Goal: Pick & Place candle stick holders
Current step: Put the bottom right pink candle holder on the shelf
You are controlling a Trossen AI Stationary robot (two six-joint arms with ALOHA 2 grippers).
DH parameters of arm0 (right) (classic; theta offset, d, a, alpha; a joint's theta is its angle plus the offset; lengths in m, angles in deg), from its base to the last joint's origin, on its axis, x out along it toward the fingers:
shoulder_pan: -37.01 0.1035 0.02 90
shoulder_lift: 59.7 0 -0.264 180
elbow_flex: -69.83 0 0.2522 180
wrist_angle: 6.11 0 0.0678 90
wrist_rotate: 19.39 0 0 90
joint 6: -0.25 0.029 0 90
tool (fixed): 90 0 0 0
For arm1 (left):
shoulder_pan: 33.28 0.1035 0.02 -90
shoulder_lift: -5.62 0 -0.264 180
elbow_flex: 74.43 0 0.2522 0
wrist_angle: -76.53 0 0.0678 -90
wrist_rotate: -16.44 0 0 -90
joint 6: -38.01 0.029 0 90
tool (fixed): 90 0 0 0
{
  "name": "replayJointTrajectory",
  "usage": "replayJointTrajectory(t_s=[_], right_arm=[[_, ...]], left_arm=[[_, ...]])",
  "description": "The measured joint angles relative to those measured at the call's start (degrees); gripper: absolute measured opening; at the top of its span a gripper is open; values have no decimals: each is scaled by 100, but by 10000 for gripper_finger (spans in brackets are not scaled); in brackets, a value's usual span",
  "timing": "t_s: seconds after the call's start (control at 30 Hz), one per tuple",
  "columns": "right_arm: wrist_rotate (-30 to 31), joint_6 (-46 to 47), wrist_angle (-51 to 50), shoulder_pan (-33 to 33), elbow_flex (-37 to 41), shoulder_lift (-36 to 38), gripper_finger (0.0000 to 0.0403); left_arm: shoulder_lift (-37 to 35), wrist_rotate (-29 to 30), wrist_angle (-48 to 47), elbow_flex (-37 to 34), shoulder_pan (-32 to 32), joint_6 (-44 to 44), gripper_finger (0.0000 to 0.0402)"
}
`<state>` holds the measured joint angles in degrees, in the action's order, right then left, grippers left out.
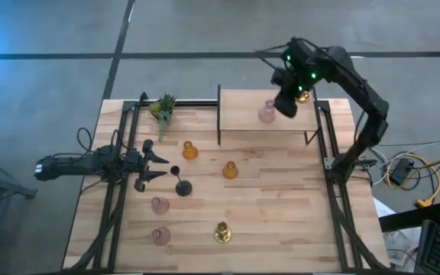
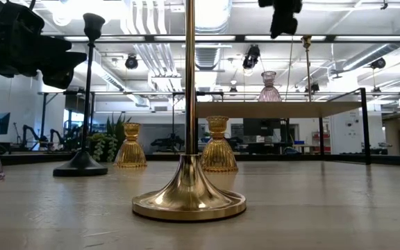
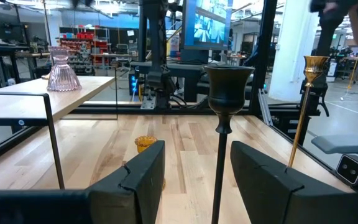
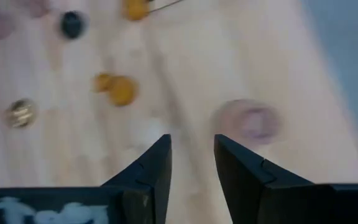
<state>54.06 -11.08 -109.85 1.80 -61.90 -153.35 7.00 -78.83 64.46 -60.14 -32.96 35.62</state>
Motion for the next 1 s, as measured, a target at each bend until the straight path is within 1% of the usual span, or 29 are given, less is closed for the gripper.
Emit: replayJointTrajectory(t_s=[0.13, 0.23, 0.27, 0.3, 0.43, 0.47, 0.5, 0.7, 0.9, 1.0], right_arm=[[-17, 169, 90, 595, 774, 460, 95], [22, 216, 499, 981, 1264, 699, 87], [134, 180, 707, 1095, 1388, 759, 85], [386, 95, 867, 1190, 1488, 806, 84], [1980, -337, 1003, 1433, 1756, 835, 85], [2173, -381, 986, 1436, 1806, 808, 86], [2239, -416, 974, 1432, 1840, 747, 87], [2288, -726, 964, 1407, 1895, 435, 77], [2924, -834, 961, 1345, 1665, 248, 71], [3001, -802, 952, 1234, 1537, 176, 78]], left_arm=[[1, 0, -2, 0, 0, 0, 188], [1, 0, 0, 0, -2, 0, 188], [0, 0, -1, -1, 0, 0, 188], [0, 0, -1, -1, -1, 0, 188], [-1, 1, -1, -1, -2, 0, 188], [1, 0, -2, 0, 0, 0, 188], [1, 0, 0, 0, 0, 2, 188], [-1, 0, 0, 0, 0, 0, 188], [-1, 1, -1, -1, -1, 0, 188], [0, 2, -2, -1, -1, 1, 188]])
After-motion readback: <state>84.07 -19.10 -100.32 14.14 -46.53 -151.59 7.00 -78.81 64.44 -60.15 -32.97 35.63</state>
